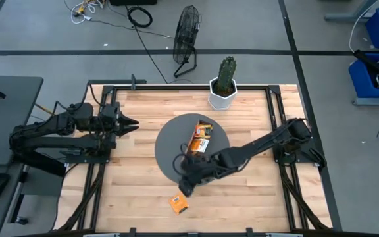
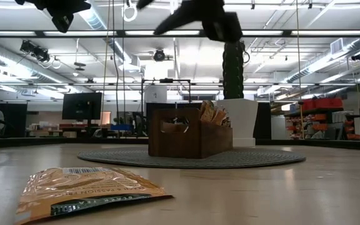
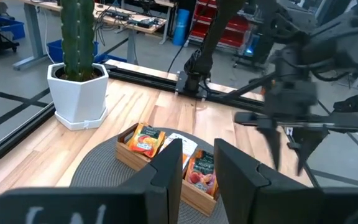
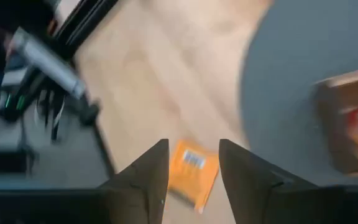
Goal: Pick & Place Tea
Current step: Put the red tea bag into the bottom section of the wooden organizer
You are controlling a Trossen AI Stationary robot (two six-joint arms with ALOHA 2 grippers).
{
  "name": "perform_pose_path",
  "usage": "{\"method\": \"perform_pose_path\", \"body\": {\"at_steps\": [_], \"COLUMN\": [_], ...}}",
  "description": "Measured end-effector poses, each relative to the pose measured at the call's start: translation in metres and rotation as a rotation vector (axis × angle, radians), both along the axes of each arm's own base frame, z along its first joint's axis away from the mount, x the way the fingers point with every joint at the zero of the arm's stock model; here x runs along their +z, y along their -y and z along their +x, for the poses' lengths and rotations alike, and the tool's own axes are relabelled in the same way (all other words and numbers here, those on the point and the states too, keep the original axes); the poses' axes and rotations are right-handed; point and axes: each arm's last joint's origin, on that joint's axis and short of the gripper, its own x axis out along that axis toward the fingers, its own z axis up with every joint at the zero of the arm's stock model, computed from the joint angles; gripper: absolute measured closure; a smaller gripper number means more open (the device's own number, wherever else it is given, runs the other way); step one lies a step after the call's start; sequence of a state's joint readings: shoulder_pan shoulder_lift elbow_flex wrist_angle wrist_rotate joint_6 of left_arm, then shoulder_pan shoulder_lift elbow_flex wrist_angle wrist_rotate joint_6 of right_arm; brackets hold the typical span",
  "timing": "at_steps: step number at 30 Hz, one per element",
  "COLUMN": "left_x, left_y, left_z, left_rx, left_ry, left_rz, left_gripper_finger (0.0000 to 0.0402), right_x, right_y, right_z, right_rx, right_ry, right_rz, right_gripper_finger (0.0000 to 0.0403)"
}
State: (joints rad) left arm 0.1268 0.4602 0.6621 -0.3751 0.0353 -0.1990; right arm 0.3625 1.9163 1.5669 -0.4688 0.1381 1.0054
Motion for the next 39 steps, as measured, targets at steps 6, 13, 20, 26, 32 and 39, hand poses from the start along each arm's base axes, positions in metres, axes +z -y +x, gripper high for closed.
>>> {"method": "perform_pose_path", "body": {"at_steps": [6, 13, 20, 26, 32, 39], "left_x": [-0.004, -0.020, -0.043, -0.066, -0.081, -0.110], "left_y": [0.001, 0.013, 0.032, 0.058, 0.083, 0.096], "left_z": [0.006, 0.032, 0.061, 0.084, 0.109, 0.134], "left_rx": [-0.039, -0.234, -0.289, -0.309, -0.312, -0.227], "left_ry": [-0.041, -0.211, -0.419, -0.592, -0.603, -0.655], "left_rz": [-0.070, -0.234, -0.455, -0.568, -0.664, -0.752], "left_gripper_finger": [0.0308, 0.0308, 0.0307, 0.0307, 0.0305, 0.0251], "right_x": [-0.002, -0.009, 0.000, 0.002, 0.008, 0.020], "right_y": [-0.023, -0.046, -0.062, -0.065, -0.071, -0.071], "right_z": [-0.009, -0.027, -0.047, -0.065, -0.080, -0.094], "right_rx": [0.174, 0.105, 0.053, -0.002, 0.033, 0.093], "right_ry": [-0.029, -0.123, -0.113, -0.176, -0.195, -0.201], "right_rz": [0.051, 0.038, -0.044, -0.096, -0.155, -0.216], "right_gripper_finger": [0.0267, 0.0281, 0.0287, 0.0287, 0.0287, 0.0287]}}
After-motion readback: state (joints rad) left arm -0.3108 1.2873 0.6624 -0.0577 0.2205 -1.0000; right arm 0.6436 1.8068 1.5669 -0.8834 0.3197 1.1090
